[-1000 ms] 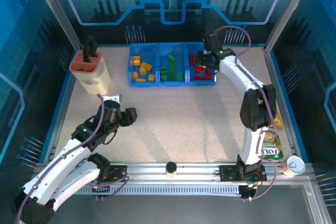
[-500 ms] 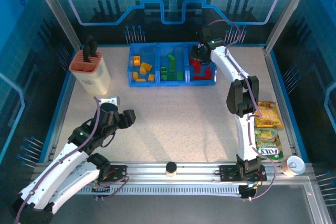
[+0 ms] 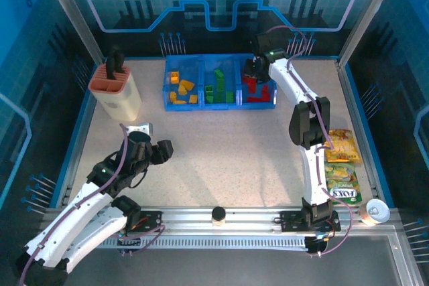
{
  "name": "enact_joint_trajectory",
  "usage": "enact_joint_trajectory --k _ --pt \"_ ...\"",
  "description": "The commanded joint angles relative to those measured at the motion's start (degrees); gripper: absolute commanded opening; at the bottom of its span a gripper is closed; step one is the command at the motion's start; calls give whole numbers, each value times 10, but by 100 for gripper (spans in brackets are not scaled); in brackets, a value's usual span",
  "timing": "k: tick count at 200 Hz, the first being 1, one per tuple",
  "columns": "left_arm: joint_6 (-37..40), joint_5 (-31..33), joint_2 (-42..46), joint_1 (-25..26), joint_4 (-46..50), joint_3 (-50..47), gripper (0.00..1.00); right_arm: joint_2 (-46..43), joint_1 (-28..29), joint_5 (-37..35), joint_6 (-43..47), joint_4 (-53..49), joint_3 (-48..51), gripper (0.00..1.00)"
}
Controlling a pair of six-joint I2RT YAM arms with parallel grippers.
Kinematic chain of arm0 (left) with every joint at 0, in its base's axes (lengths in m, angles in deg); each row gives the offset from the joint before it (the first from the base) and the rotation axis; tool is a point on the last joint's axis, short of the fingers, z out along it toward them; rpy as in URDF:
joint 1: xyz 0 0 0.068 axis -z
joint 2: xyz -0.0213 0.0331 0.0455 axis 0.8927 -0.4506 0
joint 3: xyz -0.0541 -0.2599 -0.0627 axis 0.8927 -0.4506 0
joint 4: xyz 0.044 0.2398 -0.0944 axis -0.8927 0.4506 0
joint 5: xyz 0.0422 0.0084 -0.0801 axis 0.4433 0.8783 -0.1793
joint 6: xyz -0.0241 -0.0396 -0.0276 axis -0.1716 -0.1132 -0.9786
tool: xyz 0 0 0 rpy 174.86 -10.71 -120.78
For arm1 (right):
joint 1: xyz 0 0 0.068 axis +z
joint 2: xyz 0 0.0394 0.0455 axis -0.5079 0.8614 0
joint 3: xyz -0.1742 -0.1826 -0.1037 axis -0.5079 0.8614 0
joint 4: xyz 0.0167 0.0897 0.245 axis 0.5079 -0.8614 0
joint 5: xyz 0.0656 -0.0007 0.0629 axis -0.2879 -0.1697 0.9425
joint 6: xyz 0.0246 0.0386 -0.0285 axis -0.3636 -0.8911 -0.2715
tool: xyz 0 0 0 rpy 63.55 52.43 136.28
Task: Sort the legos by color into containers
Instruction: Place the lego in the container, then reset both arms
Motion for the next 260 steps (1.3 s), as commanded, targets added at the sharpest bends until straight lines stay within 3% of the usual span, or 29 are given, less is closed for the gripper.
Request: enact_joint_trajectory --k 1,24,171,260 --pt "1 5 4 3 11 1 68 14 -8 8 8 -16 -20 48" --pt "2 5 4 3 10 4 68 9 -7 10 7 -15 -17 53" --pt "8 6 2 4 -7 11 68 -68 3 -1 24 10 48 55" --pt "60 27 -11 4 -12 56 71 -234 28 -7 90 81 187 72"
